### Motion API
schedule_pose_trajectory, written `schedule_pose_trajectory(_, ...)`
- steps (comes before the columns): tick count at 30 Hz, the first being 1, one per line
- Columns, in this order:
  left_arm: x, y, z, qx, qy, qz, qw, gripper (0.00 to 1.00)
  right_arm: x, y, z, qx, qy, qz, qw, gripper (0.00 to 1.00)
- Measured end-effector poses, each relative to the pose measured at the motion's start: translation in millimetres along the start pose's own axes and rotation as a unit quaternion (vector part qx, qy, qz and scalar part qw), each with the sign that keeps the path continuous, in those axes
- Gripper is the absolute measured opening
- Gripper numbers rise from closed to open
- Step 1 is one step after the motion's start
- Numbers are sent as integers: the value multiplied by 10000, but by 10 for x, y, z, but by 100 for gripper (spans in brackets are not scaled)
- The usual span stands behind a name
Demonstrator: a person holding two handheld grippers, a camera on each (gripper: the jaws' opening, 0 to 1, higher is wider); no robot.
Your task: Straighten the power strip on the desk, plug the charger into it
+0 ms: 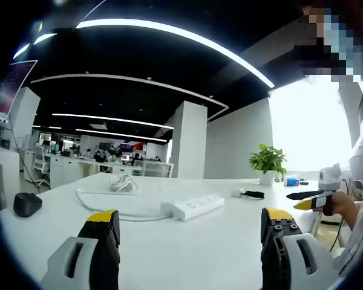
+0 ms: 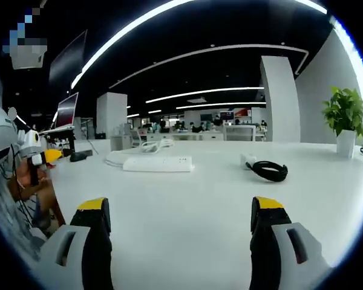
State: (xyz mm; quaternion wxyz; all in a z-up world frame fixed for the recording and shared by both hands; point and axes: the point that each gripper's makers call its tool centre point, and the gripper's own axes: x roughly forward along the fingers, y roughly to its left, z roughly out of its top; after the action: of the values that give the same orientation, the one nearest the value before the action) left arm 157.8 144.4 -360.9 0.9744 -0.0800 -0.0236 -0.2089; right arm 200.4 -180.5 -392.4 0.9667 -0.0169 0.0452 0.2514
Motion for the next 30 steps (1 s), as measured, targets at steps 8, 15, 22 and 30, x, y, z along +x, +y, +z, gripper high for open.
schedule_pose_trajectory(8, 91, -42, 84, -200, -143, -195, 9995, 99, 112, -4, 211, -186, -266, 108, 9994, 95)
schedule_pose_trajectory(15, 195, -51, 131, -101, -172, -210, 9996, 98, 260, -68, 337, -293, -403, 129, 9987, 96)
schedule_pose_trajectory(22, 295, 35, 223, -10, -328, -54, 9994, 99, 394, -94, 454, -332, -588, 237, 9974, 96)
schedule_pose_trajectory(30, 465, 77, 171, -61, -216, -199, 9995, 99, 569, -137, 571, -393, -754, 403, 9956, 97)
